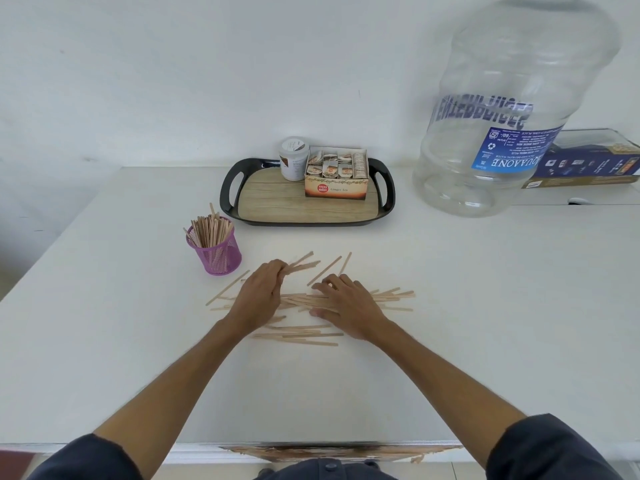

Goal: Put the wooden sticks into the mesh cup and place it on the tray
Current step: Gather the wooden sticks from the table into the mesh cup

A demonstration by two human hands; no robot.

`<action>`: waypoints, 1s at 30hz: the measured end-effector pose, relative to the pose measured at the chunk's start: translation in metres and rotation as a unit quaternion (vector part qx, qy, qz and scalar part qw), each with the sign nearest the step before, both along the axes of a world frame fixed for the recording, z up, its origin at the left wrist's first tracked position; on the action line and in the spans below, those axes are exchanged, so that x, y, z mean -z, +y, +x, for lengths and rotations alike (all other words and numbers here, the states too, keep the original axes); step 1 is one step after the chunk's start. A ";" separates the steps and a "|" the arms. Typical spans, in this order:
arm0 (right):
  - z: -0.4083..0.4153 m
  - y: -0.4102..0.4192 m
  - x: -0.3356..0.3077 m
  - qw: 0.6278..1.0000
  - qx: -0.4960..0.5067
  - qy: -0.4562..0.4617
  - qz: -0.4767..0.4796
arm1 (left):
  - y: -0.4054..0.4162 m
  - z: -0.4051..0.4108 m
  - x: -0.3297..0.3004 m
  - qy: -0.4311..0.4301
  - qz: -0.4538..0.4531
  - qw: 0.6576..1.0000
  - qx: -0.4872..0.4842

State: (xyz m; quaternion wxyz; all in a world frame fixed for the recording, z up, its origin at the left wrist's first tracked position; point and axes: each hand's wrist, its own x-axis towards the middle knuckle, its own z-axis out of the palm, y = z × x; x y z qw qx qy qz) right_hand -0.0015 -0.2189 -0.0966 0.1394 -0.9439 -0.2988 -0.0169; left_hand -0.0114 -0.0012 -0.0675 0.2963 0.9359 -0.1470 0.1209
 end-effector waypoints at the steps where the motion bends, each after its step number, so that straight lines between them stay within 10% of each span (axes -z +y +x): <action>1: 0.000 0.004 -0.001 1.000 -0.003 0.001 0.002 | -0.002 0.001 -0.003 0.002 -0.030 1.000 -0.009; 17: -0.002 0.024 -0.005 0.997 -0.023 -0.042 -0.057 | -0.008 0.016 -0.023 0.101 -0.299 0.944 -0.100; 22: 0.002 0.016 -0.017 0.989 0.044 0.048 0.134 | -0.004 0.024 -0.037 0.113 -0.402 0.904 -0.090; 30: 0.019 0.017 -0.043 0.843 0.169 0.204 0.469 | -0.008 0.030 -0.056 0.089 -0.484 0.866 -0.086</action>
